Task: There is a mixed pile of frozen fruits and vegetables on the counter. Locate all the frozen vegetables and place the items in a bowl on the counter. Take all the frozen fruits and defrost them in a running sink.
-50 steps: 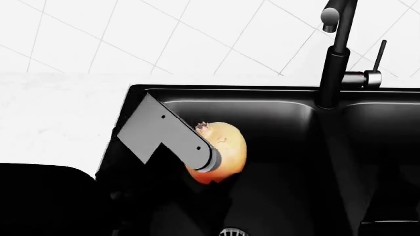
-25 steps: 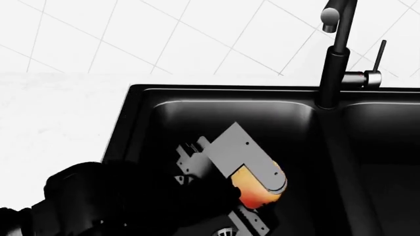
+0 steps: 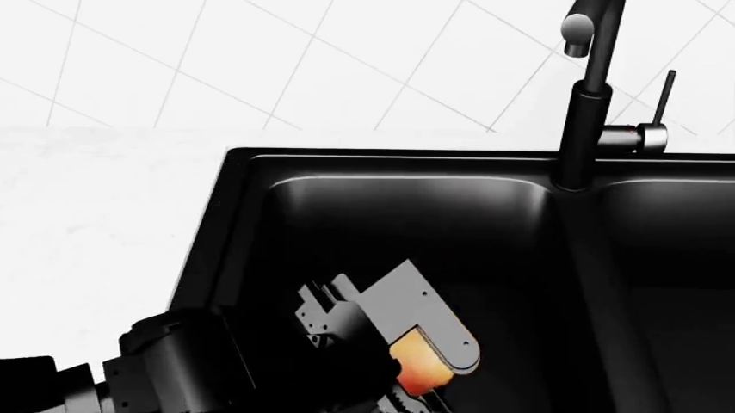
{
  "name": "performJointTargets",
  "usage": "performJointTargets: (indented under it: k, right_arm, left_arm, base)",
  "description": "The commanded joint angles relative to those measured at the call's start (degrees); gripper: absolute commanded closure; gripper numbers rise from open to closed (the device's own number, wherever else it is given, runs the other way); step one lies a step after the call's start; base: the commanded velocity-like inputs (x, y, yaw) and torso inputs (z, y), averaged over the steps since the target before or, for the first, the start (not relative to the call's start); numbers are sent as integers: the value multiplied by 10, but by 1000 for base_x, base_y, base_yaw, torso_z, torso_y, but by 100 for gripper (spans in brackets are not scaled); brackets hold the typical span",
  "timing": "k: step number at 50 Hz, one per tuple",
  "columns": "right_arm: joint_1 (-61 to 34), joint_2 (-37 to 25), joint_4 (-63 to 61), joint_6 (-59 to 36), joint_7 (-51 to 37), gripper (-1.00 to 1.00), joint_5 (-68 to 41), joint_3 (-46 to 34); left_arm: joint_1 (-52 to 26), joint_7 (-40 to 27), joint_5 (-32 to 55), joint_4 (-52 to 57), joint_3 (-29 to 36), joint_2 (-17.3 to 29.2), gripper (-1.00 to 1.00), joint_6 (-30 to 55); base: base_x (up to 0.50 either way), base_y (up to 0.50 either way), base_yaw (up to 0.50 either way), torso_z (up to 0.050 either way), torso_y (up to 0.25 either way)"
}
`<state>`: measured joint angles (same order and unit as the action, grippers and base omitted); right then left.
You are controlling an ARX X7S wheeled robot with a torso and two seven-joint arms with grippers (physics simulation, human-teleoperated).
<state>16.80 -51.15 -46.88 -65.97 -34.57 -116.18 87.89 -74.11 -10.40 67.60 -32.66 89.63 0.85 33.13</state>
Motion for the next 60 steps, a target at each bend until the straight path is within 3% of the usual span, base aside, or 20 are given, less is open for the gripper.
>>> performJointTargets:
  k: [1, 16, 17, 41, 50, 60]
  right_arm:
    - [0, 33, 0, -22, 32, -100, 13, 40]
    - [-1, 46, 3, -34, 47, -100, 23, 46]
    - [-2, 48, 0, -35, 48, -100, 24, 44]
    - [-38, 26, -9, 11, 17, -100, 39, -65]
    - [-77, -13, -7, 50, -6, -100, 64, -158]
    - [-103, -61, 10, 80, -20, -100, 75, -205]
  left_arm:
    - [22, 16, -3, -23, -7, -8, 100, -27]
    - [25, 15, -11, -13, -8, -8, 100, -26]
    - [21, 19, -6, -14, -8, -8, -100, -27]
    - [-76, -28, 54, 41, -16, -4, -100, -57]
    - [-105, -93, 75, 163, -40, 79, -100, -45]
    - [-117, -142, 92, 243, -64, 157, -100, -44]
  base:
    - [0, 0, 0, 0, 0]
    - [0, 0, 0, 0, 1]
    - [0, 0, 0, 0, 0]
    - [0, 0, 0, 0, 0]
    - [0, 0, 0, 0, 0]
    - [0, 0, 0, 0, 0]
